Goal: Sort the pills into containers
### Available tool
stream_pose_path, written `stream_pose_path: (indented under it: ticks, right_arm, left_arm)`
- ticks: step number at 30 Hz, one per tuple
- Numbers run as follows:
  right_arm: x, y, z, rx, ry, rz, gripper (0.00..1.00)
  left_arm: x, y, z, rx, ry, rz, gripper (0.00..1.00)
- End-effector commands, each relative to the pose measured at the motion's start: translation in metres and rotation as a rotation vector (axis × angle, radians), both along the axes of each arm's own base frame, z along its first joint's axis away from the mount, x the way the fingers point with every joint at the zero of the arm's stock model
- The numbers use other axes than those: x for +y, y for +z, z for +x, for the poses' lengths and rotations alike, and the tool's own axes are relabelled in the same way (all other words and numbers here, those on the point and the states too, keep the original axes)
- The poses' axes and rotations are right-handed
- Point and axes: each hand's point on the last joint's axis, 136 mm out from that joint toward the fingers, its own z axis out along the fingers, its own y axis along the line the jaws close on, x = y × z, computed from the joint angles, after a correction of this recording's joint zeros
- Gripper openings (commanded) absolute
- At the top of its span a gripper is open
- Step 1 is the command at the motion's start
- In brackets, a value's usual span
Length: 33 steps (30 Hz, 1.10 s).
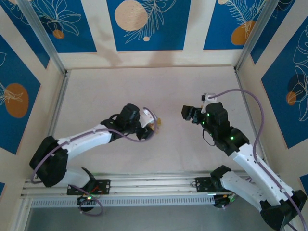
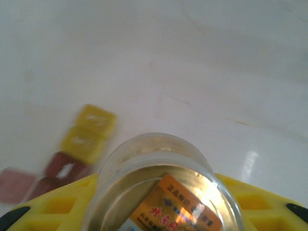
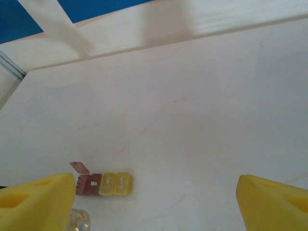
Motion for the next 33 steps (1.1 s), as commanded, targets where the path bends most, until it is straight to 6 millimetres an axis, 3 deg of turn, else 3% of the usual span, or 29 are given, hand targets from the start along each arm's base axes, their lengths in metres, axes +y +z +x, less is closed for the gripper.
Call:
stream_pose_path:
  ticks: [1, 8, 19, 22, 25, 30, 33]
  right_arm:
    - [-0.012, -0.021, -0.015, 0.088, -0.03, -0.011, 0.87]
    - [-0.008, -0.048, -0.022, 0.163, -0.007, -0.01, 0.87]
    - [0.0, -0.072, -0.018, 0.237, 0.023, -0.048, 0.87]
    - [0.005, -0.075, -0.018, 0.257, 0.05, -0.057, 0.86]
    - [0.015, -0.079, -0.02, 0.29, 0.106, -0.075, 0.85]
    - [0.04, -0.083, -0.026, 0.333, 0.204, -0.118, 0.79]
    - [0.059, -0.083, -0.031, 0.353, 0.268, -0.155, 0.75]
  left_arm:
    - [-0.028, 0.0, -0.018, -0.075, -0.199, -0.027, 0.48]
    - [-0.035, -0.037, -0.021, -0.076, -0.244, 0.121, 0.51]
    - [-0.033, -0.057, -0.014, -0.084, -0.224, 0.164, 0.67]
    - [-0.03, -0.046, -0.01, -0.108, -0.193, 0.142, 0.73]
    - [-0.021, -0.023, -0.01, -0.157, -0.149, 0.083, 0.8]
    - [0.016, 0.011, -0.017, -0.287, -0.002, -0.067, 0.98]
    - [0.052, 0.029, -0.012, -0.372, 0.193, -0.209, 0.99]
